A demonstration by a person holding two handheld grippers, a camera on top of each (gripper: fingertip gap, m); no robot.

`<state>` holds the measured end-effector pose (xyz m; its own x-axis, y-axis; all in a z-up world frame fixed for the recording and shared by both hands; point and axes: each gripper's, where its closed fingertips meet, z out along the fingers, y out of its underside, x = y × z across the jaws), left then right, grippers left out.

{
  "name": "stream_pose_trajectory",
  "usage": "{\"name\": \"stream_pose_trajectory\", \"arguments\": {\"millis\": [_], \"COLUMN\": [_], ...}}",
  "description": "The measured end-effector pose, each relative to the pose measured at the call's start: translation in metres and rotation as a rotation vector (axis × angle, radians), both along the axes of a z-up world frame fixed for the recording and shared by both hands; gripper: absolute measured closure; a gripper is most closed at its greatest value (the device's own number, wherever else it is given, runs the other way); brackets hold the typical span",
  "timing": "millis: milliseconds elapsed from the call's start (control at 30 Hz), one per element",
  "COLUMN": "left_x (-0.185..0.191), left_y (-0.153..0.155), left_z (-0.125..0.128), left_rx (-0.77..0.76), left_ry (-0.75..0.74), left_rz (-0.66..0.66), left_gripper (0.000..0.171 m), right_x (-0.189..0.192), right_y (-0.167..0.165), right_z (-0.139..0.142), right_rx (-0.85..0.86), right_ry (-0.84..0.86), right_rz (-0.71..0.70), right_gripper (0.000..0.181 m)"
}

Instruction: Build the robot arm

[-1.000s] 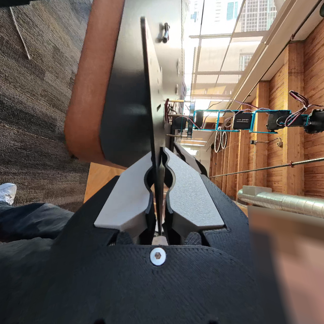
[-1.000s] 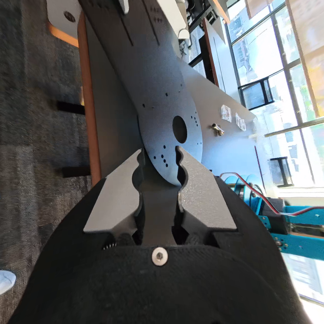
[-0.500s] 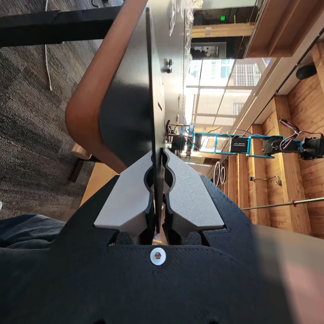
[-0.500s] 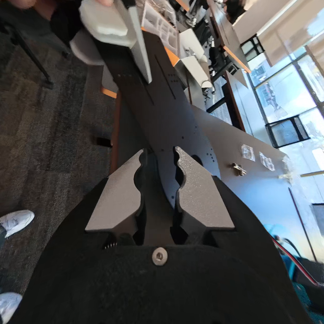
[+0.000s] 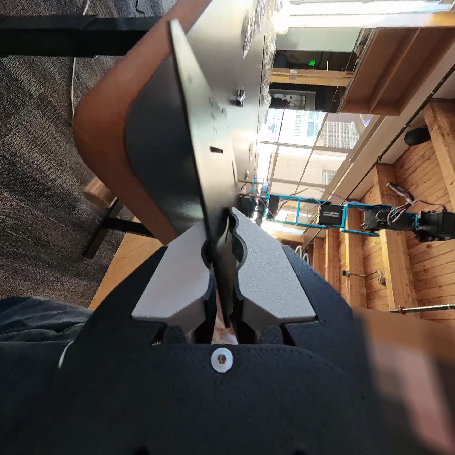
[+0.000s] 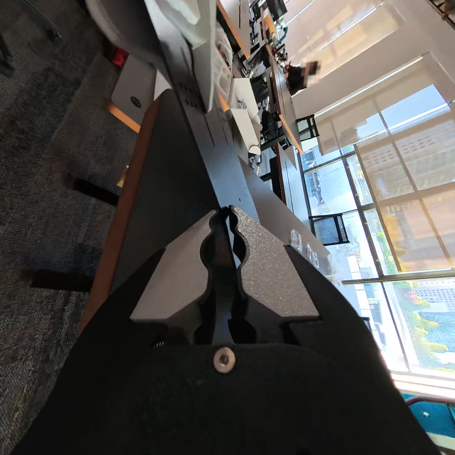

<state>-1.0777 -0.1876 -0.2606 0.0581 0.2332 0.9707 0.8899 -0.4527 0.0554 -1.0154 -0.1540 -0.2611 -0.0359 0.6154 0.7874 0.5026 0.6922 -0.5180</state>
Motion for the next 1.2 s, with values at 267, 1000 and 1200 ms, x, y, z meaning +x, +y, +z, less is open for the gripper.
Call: {"name": "stream_pose_trajectory", "arguments": {"millis": [267,1000,1200], "left_x": [0.010,-0.028,-0.010], "left_y": [-0.006,-0.079,-0.061], "left_z": [-0.002,-0.016,-0.032], "left_rx": [0.041,0.244,0.369], "left_ry": [-0.014,1.267,2.071], "left_rz": [-0.130,-0.568,-0.780], "left_gripper": [0.161,0.134,0.141], "right_x": [0.002,0.005,0.002], "right_y": [0.001,0.017,0.023], "right_z": [0.009,-0.033,-0.030], "right_rx": [-0.040,-0.050,-0.039], "right_ry": [0.028,-0.137,-0.153], "right_rz": [0.013,-0.106,-0.154], "right_gripper": [0.177,0.173,0.173]}}
